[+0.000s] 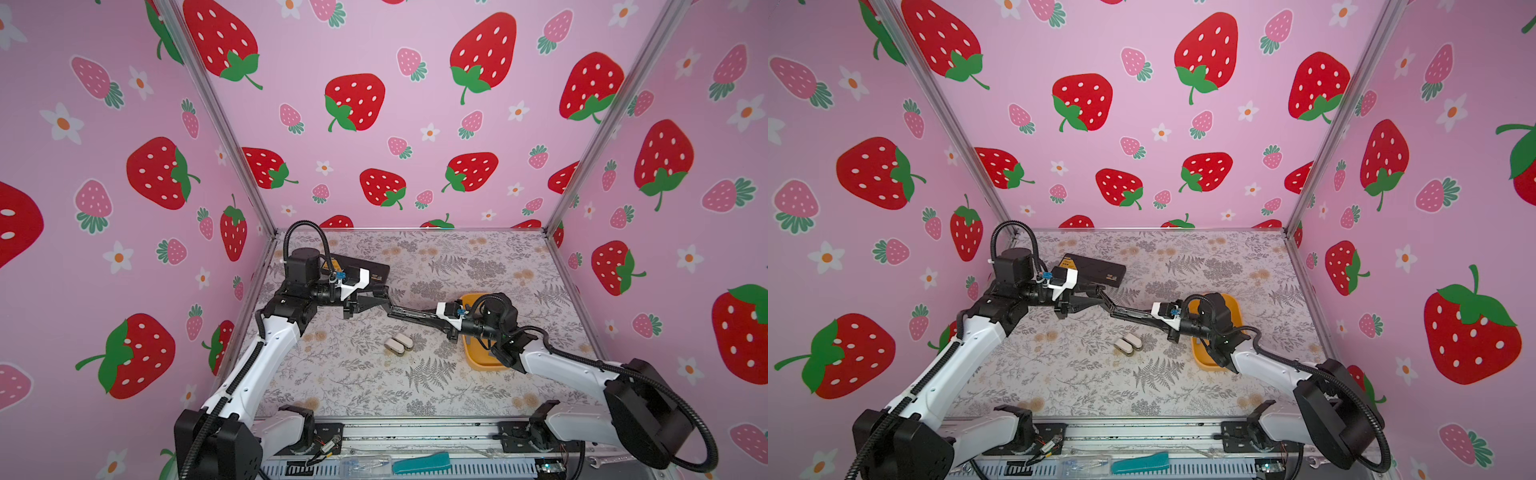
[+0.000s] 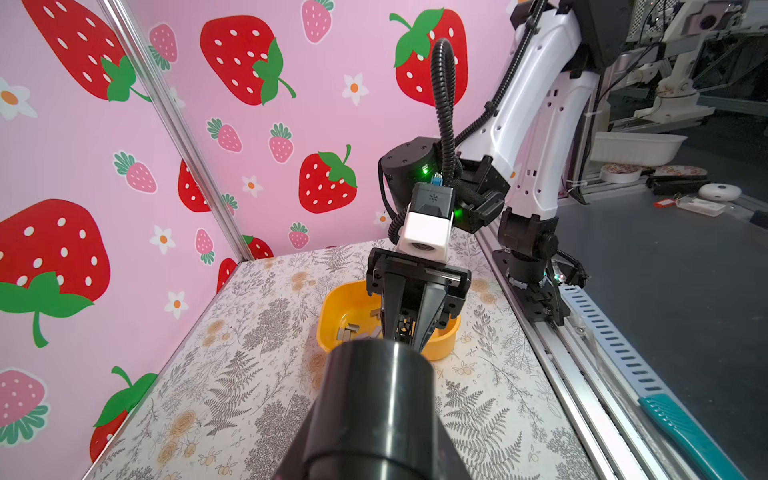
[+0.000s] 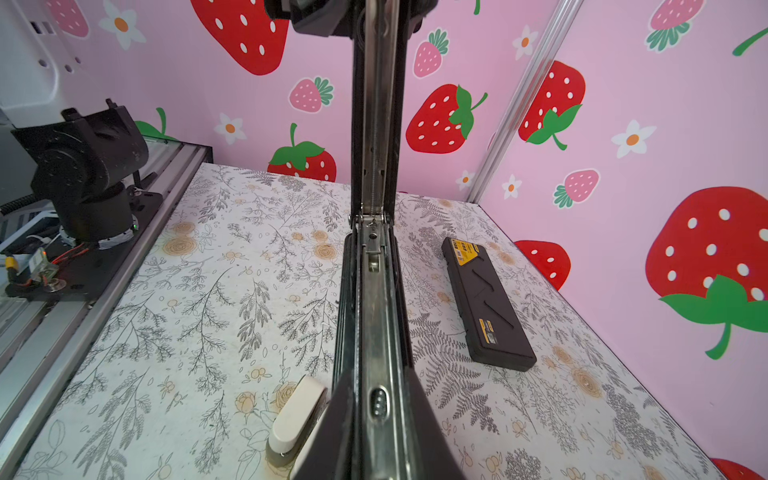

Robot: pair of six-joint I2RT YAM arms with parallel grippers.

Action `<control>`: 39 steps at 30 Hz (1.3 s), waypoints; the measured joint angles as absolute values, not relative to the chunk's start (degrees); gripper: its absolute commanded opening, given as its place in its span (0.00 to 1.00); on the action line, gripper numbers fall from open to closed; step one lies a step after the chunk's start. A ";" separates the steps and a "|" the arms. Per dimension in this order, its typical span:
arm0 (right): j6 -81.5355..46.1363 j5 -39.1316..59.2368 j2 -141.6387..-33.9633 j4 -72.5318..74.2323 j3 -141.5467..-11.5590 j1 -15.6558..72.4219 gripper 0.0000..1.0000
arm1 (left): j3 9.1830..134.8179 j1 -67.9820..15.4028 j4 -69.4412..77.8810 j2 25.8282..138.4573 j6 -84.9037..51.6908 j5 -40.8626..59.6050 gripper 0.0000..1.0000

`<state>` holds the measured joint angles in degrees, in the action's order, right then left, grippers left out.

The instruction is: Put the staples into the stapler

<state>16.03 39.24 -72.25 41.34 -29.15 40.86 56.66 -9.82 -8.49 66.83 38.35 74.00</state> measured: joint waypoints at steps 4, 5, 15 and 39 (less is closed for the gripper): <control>15.03 39.22 -69.08 43.77 -26.33 40.32 0.00 | 56.66 -8.78 -7.11 66.81 35.48 75.40 0.00; 14.76 39.22 -68.38 44.27 -25.74 40.25 0.00 | 56.66 -8.58 -6.83 66.78 34.63 75.75 0.02; 12.43 36.69 -63.18 47.53 -21.41 39.75 0.00 | 54.78 -6.79 -0.84 65.30 27.11 68.40 0.50; -4.71 4.19 -67.37 47.03 -23.92 46.15 0.00 | 54.52 -4.84 12.58 65.78 6.98 41.58 0.99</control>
<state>-4.71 4.19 -67.37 47.03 -23.92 46.15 54.52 -4.84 12.58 65.78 6.98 41.58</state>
